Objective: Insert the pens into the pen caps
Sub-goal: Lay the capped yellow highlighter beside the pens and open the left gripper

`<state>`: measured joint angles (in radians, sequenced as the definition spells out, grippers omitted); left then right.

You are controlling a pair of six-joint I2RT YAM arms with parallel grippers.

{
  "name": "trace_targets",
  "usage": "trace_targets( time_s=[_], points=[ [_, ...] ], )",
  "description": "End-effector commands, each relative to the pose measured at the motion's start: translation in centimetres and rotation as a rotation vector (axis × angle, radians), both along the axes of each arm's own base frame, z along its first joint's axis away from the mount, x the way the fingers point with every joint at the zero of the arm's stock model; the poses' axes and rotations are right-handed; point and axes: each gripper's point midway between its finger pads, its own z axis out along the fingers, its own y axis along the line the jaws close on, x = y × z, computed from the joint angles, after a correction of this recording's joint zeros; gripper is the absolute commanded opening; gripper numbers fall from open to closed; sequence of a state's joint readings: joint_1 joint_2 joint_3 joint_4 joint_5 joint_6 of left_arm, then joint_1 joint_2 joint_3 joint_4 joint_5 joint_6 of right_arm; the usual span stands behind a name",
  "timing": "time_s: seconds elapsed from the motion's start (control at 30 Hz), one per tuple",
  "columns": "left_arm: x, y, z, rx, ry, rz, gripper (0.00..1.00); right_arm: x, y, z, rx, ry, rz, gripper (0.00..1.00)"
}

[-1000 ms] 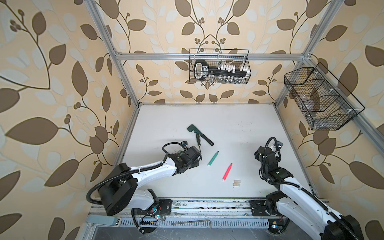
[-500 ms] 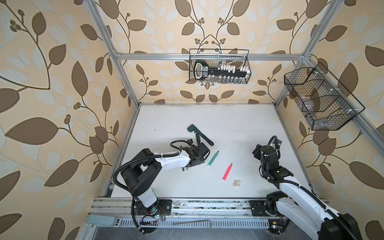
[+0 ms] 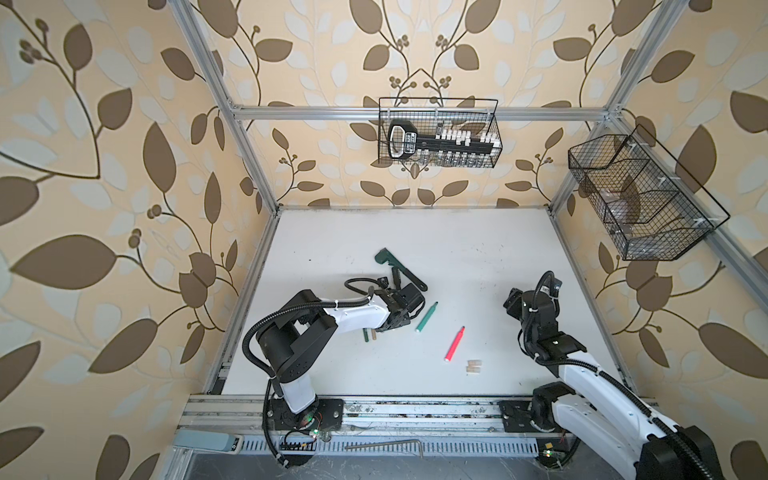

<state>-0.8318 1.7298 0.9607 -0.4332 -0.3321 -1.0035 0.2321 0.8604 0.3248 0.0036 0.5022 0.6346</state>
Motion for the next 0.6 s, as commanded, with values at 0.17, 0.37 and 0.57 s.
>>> trace_targets(
  time_s=[0.17, 0.37, 0.57],
  points=[
    [-0.2, 2.07, 0.33, 0.114, -0.001, 0.043, 0.2, 0.22, 0.12, 0.05, 0.001, -0.001, 0.015, 0.75],
    [-0.15, 1.87, 0.28, 0.114, 0.003, 0.03, 0.25, 0.19, 0.14, -0.03, 0.003, 0.0, 0.018, 0.75],
    [-0.02, 1.88, 0.61, 0.115, -0.005, 0.03, 0.22, 0.16, 0.14, -0.09, 0.004, 0.002, 0.019, 0.75]
  ],
)
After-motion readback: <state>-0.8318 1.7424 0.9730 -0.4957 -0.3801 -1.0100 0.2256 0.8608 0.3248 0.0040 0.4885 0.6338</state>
